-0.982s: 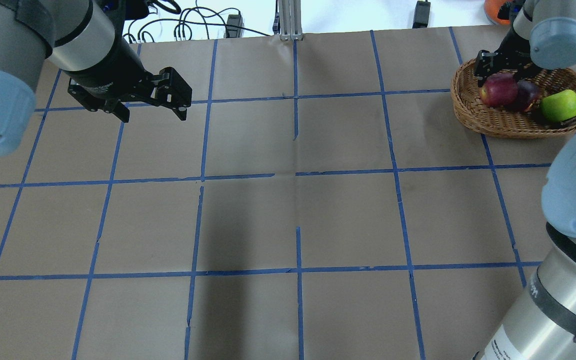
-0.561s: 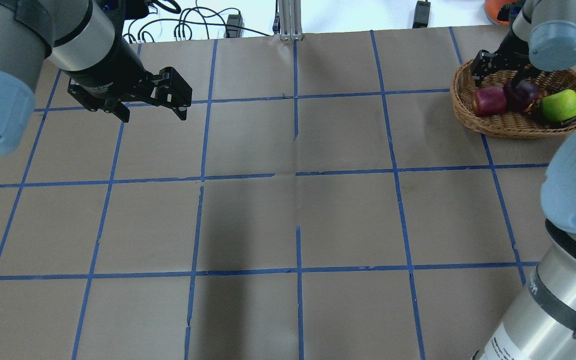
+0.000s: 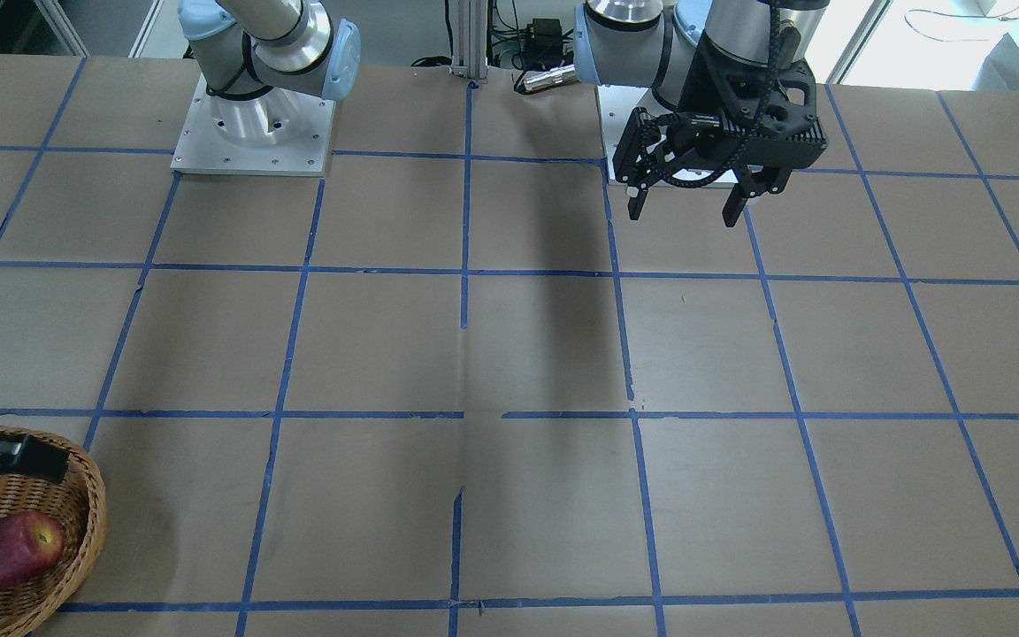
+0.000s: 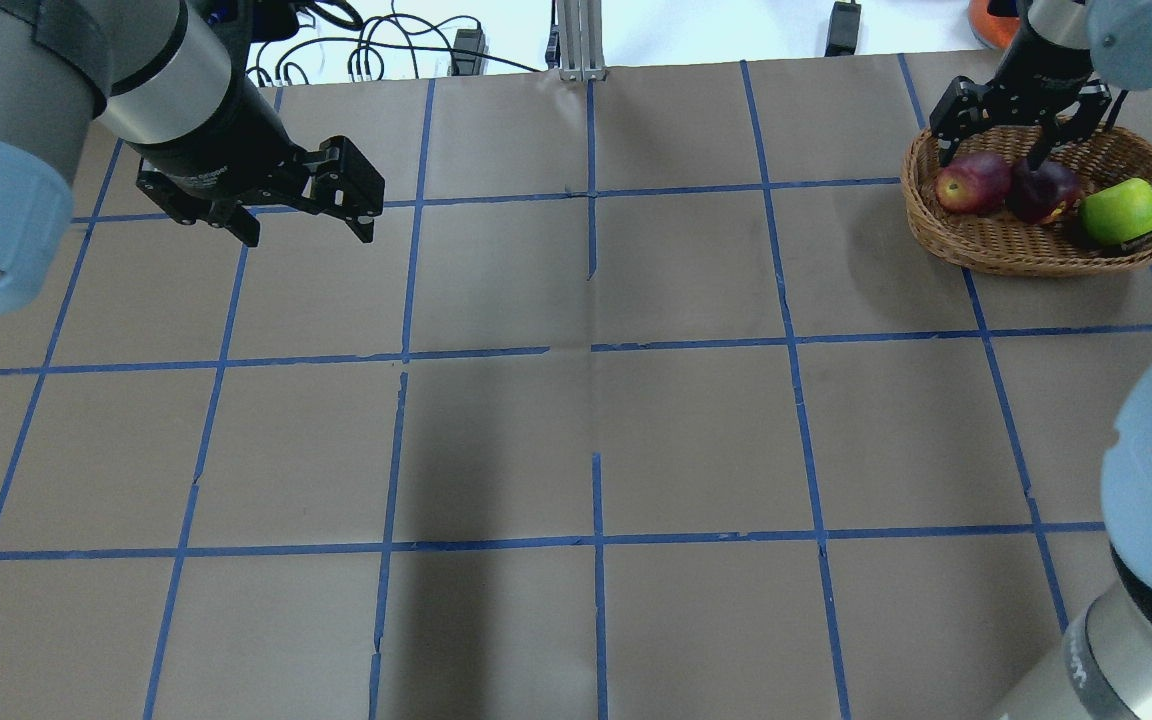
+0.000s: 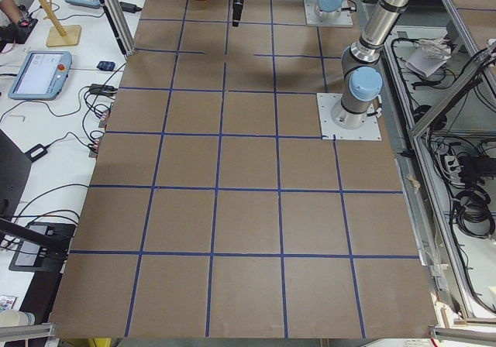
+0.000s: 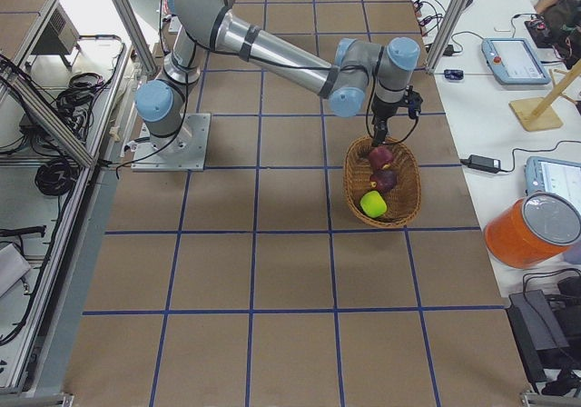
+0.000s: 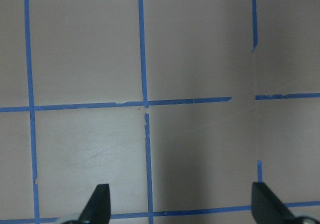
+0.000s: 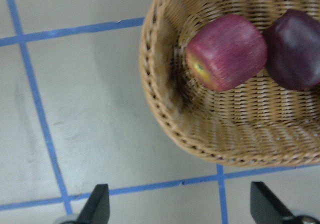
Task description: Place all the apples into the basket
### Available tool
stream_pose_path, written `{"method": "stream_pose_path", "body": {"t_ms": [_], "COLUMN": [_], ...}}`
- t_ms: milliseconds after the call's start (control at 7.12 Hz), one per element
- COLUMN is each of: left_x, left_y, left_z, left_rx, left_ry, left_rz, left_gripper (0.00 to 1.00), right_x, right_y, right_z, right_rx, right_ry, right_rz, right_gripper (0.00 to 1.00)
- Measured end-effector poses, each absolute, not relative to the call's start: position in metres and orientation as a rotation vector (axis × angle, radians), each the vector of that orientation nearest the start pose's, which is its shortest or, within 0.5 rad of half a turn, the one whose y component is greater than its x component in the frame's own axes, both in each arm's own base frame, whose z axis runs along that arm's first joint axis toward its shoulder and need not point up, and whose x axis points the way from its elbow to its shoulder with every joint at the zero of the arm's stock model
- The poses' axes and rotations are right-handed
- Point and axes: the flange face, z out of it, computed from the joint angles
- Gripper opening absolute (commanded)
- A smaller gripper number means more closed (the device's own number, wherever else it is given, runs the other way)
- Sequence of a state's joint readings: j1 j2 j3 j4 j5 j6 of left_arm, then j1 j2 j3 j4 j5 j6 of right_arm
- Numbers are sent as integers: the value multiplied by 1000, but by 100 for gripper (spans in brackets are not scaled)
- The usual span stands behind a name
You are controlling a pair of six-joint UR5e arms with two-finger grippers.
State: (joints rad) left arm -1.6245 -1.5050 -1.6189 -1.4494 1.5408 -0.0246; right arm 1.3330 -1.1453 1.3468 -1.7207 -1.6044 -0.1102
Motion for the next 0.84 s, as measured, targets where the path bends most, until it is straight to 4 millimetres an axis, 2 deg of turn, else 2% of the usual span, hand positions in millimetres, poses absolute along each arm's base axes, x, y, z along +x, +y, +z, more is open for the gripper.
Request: {"method": "stream_pose_path", "body": {"t_ms": [281,421,561,842], "left_x": [-162,-162,-162,-161], "left_y": [-470,-471,-470,-469], "left_z": [508,507,508,509], "left_rx": [49,49,49,48], "left_ry": [3170,3170,3170,3171], "left_rz": [-217,-216,-219,-222], "left_gripper": [100,100,100,100], "right_x": [71,106,126,140], "right_y": [-629,-609,-585,-537], "right_z": [417,437,453,469], "right_rx": [152,118,92,78], "right_ry": [3168,3172,3165,3124], "right_rz": [111,113,170,279], "right_gripper": [100,100,100,100]}}
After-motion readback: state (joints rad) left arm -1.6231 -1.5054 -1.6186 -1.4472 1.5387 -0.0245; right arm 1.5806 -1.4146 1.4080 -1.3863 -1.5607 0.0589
